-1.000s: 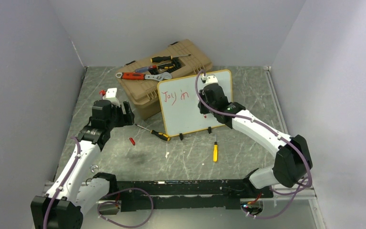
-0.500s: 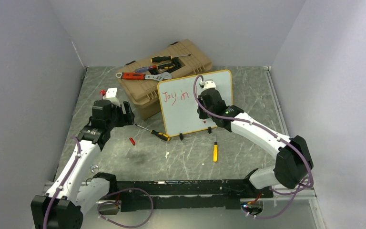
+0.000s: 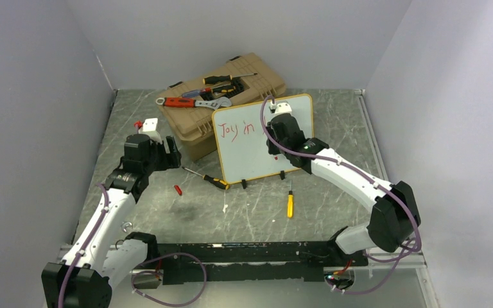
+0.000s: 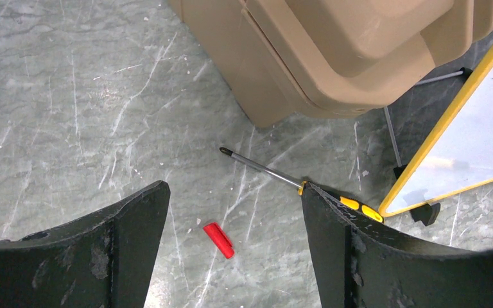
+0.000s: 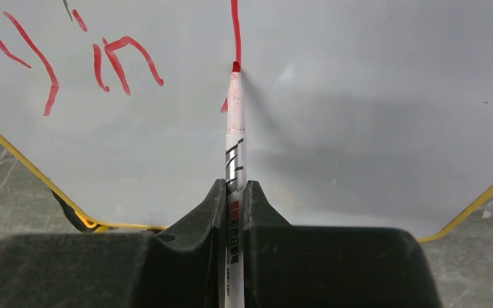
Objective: Write a sentence on the whiteboard
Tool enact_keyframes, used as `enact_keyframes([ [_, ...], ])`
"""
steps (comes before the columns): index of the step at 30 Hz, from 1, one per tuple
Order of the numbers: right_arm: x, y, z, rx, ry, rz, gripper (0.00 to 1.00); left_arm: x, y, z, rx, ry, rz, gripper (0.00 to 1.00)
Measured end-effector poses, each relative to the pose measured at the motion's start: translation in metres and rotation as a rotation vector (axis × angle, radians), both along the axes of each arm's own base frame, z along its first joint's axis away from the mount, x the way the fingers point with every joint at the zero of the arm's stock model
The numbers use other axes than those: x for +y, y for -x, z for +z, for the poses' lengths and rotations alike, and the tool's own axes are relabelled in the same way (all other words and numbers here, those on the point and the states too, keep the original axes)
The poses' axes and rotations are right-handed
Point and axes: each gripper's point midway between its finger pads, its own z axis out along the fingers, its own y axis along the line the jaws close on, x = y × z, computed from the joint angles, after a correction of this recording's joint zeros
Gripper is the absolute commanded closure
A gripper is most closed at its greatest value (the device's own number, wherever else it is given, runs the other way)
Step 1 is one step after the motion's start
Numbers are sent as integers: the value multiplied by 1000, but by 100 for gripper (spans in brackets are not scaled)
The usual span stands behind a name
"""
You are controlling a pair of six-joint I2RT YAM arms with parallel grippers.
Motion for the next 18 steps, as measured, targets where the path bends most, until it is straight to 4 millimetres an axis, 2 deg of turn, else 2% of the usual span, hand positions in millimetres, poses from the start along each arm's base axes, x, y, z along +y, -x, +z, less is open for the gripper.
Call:
enact_keyframes([
  [18,-12,1,-8,26,0,-62,100,0,0,0,0,0,-1,19],
])
